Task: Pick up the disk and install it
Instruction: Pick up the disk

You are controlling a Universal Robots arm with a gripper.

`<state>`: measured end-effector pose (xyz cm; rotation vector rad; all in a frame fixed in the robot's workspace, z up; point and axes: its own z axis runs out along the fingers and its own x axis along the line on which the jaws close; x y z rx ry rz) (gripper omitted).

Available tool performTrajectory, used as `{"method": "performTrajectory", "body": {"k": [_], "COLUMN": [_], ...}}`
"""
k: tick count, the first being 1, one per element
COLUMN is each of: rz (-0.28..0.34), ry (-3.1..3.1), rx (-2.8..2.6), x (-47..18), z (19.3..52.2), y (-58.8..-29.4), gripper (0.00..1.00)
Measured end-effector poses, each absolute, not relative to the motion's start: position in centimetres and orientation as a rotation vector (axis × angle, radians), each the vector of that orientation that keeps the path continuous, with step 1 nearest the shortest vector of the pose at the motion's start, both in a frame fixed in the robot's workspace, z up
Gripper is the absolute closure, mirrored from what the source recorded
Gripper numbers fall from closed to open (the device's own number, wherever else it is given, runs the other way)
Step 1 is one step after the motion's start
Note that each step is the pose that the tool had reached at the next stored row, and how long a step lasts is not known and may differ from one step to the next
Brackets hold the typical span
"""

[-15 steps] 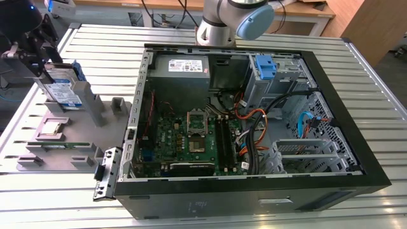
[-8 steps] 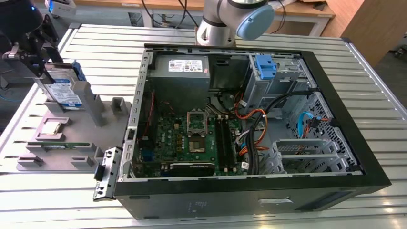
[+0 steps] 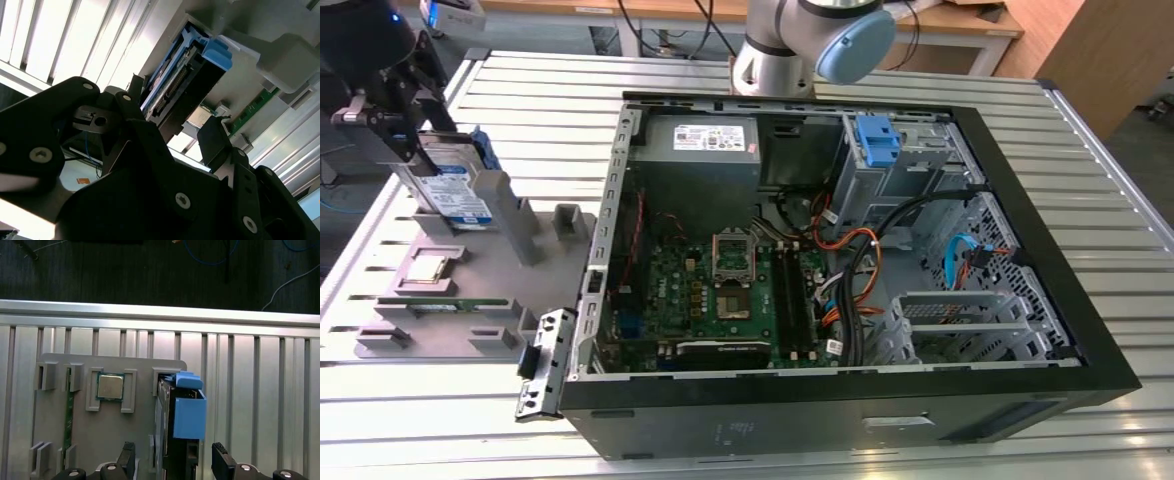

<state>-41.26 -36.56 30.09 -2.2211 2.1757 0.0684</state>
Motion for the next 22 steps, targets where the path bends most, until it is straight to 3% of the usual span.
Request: {"method": "performTrajectory", "body": {"k": [22], "rz": [0.07], "ry": [2.174], "rx": [-2.219], "x": [-41.35], "z": [30.13], "y": [-36.54], "gripper": [0.29]}}
